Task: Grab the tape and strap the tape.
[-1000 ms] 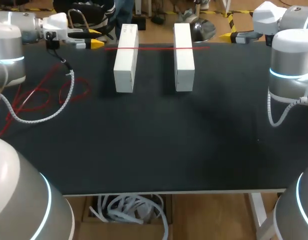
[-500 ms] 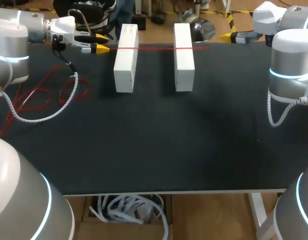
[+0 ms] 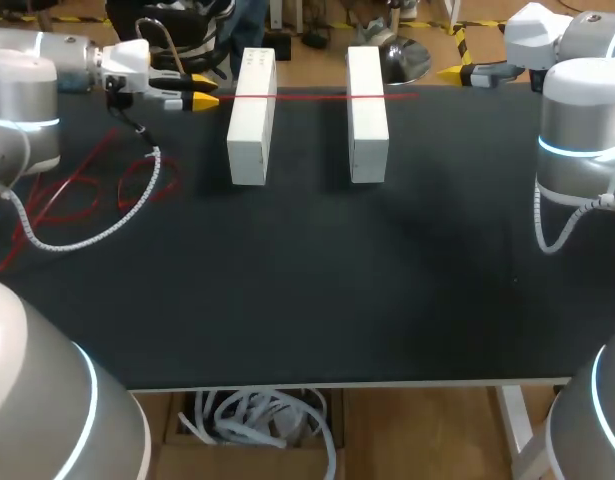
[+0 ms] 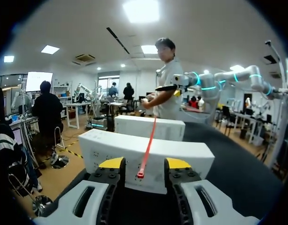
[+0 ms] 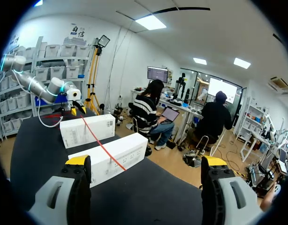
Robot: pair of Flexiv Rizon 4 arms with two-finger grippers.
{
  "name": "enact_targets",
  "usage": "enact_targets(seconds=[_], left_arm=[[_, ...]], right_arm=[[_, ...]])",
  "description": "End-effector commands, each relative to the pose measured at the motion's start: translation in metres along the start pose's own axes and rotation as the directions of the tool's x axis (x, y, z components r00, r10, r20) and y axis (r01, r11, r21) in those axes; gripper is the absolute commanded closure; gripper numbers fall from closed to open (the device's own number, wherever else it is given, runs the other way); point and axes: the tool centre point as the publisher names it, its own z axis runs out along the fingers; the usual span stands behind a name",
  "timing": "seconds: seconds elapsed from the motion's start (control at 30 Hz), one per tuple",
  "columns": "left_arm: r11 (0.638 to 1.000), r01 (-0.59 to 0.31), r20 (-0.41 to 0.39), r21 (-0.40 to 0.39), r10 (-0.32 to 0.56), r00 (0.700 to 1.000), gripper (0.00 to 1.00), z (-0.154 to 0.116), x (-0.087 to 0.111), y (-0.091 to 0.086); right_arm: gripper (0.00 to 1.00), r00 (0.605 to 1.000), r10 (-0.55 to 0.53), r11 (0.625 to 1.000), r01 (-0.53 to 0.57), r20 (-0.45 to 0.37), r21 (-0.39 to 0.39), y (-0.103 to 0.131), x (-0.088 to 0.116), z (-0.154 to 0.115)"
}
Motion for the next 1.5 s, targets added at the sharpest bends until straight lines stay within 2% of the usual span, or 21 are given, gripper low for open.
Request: enact_targets(seconds=[0.03, 0.4, 0.47, 0.73, 1.03, 1.5], left_arm=[[1.0, 0.005, -0.019, 0.007, -0.005, 1.0, 0.71, -0.0009, -0.0082, 0.0095], [1.0, 0.015, -0.024, 0.008, -0.014, 1.0, 0.72, -0.0038, -0.0093, 0.0167], [1.0, 0.015, -0.026, 0.011, -0.014, 1.0, 0.75, -0.0036, -0.0087, 0.0166], [0.999, 0.005, -0.04, 0.04, -0.004, 0.999, 0.73, 0.0002, -0.0055, 0.0102], [0.999, 0.018, -0.036, 0.047, -0.017, 0.999, 0.73, 0.0002, -0.0072, 0.0124], [0.998, 0.025, -0.042, 0.054, -0.023, 0.999, 0.78, -0.0023, -0.0089, 0.0138]], right_arm=[[0.0, 1.0, 0.0, 1.0, 0.0, 0.0, -0.001, -0.0003, 0.0001, -0.0011], [0.0, 1.0, 0.0, 1.0, 0.0, 0.0, -0.001, -0.0003, 0.0001, -0.0011], [0.0, 1.0, 0.0, 1.0, 0.0, 0.0, -0.001, -0.0003, 0.0001, -0.0011], [0.0, 1.0, 0.0, 1.0, 0.0, 0.0, -0.001, -0.0003, 0.0001, -0.0011], [0.0, 1.0, 0.0, 1.0, 0.0, 0.0, -0.001, -0.0003, 0.0001, -0.0011], [0.0, 1.0, 0.0, 1.0, 0.0, 0.0, -0.001, -0.0003, 0.0001, -0.0011]])
